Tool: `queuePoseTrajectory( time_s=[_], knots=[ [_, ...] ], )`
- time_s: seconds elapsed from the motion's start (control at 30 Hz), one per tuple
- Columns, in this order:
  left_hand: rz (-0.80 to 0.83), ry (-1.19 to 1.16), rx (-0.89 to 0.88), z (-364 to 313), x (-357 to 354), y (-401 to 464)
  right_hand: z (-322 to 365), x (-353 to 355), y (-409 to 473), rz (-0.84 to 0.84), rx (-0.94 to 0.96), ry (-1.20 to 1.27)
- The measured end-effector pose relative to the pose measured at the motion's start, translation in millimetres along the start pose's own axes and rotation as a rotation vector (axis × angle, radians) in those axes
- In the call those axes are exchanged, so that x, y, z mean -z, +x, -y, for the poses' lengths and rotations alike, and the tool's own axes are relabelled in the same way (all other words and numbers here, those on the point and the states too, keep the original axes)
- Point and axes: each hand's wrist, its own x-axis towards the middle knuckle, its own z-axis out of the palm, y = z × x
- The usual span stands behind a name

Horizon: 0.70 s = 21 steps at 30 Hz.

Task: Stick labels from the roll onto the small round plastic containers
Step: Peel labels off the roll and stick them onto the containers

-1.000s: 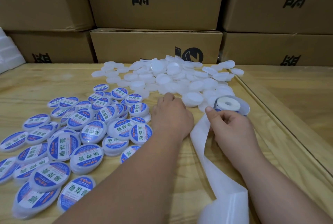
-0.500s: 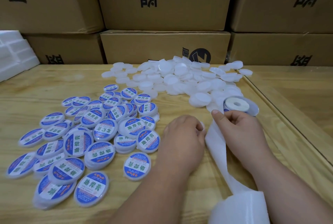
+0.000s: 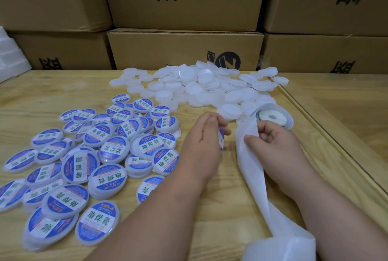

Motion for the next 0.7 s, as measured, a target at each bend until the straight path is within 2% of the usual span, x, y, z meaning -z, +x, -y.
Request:
queuePoseTrajectory(
  time_s=[0.17,0.3,0.43,0.53,0.7],
  knots=[
    [0.071,0.066,-0.004,2,-4,7,6,-1,-4,0.102,-0.01,0.039],
    [0.093,-0.097,0.095,0,0,12,8,-2,-5,0.16,0.009,0.019],
    [0.027,-0.262,0.215,-3,6,20,5,-2,-5,0.142,0.025,-0.019],
    [0.083,-0.231,0.248,0,6,24,5,-2,-7,0.161,0.048,-0.022],
    [0.175,-0.173,0.234,3,6,26,10,-2,-9,0.286,0.029,0.157]
  ],
)
